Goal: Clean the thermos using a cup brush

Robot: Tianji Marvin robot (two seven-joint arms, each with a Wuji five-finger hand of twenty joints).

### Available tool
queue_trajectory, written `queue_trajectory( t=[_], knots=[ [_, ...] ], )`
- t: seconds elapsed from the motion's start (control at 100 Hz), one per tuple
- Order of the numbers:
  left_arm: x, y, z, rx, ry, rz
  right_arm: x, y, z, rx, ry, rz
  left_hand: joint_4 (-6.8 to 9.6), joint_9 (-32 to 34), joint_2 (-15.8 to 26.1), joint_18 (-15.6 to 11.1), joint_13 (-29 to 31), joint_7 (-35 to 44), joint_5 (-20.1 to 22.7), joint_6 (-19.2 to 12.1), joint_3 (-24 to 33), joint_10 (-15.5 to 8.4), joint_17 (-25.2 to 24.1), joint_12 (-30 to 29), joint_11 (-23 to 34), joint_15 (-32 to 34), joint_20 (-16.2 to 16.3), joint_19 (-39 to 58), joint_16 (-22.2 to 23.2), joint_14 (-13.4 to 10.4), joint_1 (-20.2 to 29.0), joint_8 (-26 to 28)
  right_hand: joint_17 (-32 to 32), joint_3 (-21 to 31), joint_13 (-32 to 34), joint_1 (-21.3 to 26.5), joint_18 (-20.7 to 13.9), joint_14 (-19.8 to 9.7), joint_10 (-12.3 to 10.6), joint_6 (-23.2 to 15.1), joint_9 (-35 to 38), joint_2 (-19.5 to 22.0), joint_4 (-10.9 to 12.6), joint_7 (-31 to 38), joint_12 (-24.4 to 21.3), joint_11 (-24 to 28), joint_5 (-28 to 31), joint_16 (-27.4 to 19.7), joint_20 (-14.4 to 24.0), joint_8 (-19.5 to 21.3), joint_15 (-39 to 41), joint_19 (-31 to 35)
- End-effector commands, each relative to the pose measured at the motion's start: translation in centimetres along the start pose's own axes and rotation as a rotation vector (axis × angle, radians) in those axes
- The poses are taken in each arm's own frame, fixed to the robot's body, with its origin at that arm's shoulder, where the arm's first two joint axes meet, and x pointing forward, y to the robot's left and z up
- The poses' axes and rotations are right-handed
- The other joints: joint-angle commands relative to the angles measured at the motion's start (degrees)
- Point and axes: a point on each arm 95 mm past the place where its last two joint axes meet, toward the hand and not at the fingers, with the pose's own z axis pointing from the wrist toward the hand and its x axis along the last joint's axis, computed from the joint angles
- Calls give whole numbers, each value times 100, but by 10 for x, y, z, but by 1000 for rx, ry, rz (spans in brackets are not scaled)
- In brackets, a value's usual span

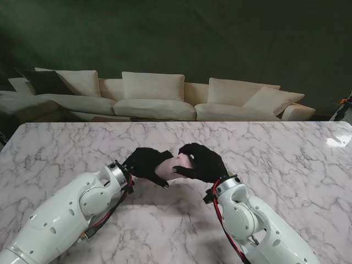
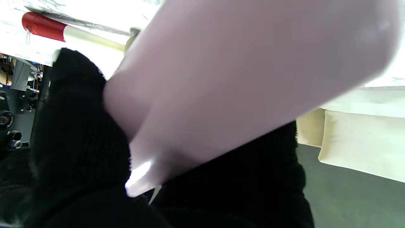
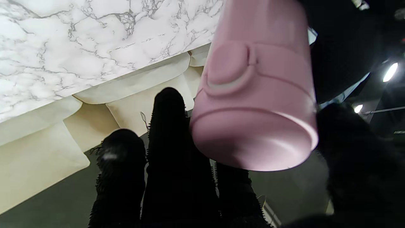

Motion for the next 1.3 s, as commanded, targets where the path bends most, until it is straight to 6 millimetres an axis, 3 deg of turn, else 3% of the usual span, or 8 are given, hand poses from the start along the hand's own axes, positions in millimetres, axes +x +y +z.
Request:
queue_trajectory(
  t=[0.0,0.22,0.57,0.75,0.87,0.96,1.08,1.29],
  knots=[
    [2,-7,6,10,5,0,-3,-7,-2,30,21,14,269,187,1387,-941,545,914,134,-1237,2334,-395,189,113,286,1069,-19,384,321,-613,1972,393,-460,659,-526,131,46,-183,-47,-1234,-464,-261,-108,213,-141,-194,262,63,316,304,-247,-312],
    [0,-6,6,9,-2,2,-2,-11,-1,6,139,39,272,184,1389,-943,542,919,133,-1236,2333,-386,191,127,288,1088,-18,384,333,-617,1986,393,-1639,289,-1353,-17,567,56,-202,-1510,-292,-254,-277,329,-627,-704,1809,-621,642,-94,-1674,-1614],
    [-2,-7,7,15,-8,4,3,-15,-3,-27,214,168,277,176,1392,-944,539,921,124,-1228,2327,-382,194,140,296,1116,-11,396,346,-621,1986,391,-2539,-66,-1624,-514,999,35,-786,-1378,631,195,-73,250,-993,-1097,3601,-1471,181,-190,-3146,-3074],
    [-3,-6,6,16,-8,5,6,-9,-5,-130,243,268,279,170,1399,-942,537,923,123,-1239,2320,-386,184,142,299,1124,-8,396,350,-624,1981,392,-2919,-130,-2133,-598,888,41,-688,-2344,-254,313,-38,-502,-1116,-1461,1796,-1728,-132,-393,-3618,-3534],
    [-2,-7,6,22,-3,5,2,0,-8,-177,200,248,283,171,1403,-951,539,924,125,-1234,2324,-382,191,142,301,1130,-7,400,352,-626,1988,391,-2865,-393,-2298,-661,825,99,-303,-2269,-971,502,-22,-1127,-1137,-1469,104,-1822,-141,-668,-3733,-3512],
    [-1,-9,5,28,2,7,-5,8,-12,-171,139,206,280,176,1395,-939,541,926,125,-1235,2317,-380,189,143,305,1133,-6,401,353,-625,1977,392,-2769,-798,-2379,-844,747,345,-30,-1536,-1563,662,12,-1482,-1301,-1603,-1245,-1965,-168,-1404,-3868,-3493],
    [0,-11,4,31,8,11,-15,15,-17,-118,24,124,286,174,1401,-940,537,927,129,-1239,2325,-387,191,144,307,1131,-4,405,352,-631,1987,393,-1865,-1087,-1771,-1487,540,751,339,-138,-1866,1011,18,-1754,-1361,-1699,-2276,-1942,-85,-1709,-3716,-2903],
    [2,-12,4,31,17,15,-19,19,-19,-61,-172,96,292,180,1396,-943,543,922,128,-1237,2328,-380,193,141,311,1139,-2,409,355,-629,1982,390,2070,-830,1798,-2232,919,1233,855,582,100,1102,2,-1045,-1087,-1185,-1851,-1809,-1363,-2132,-2041,-477]
  ],
)
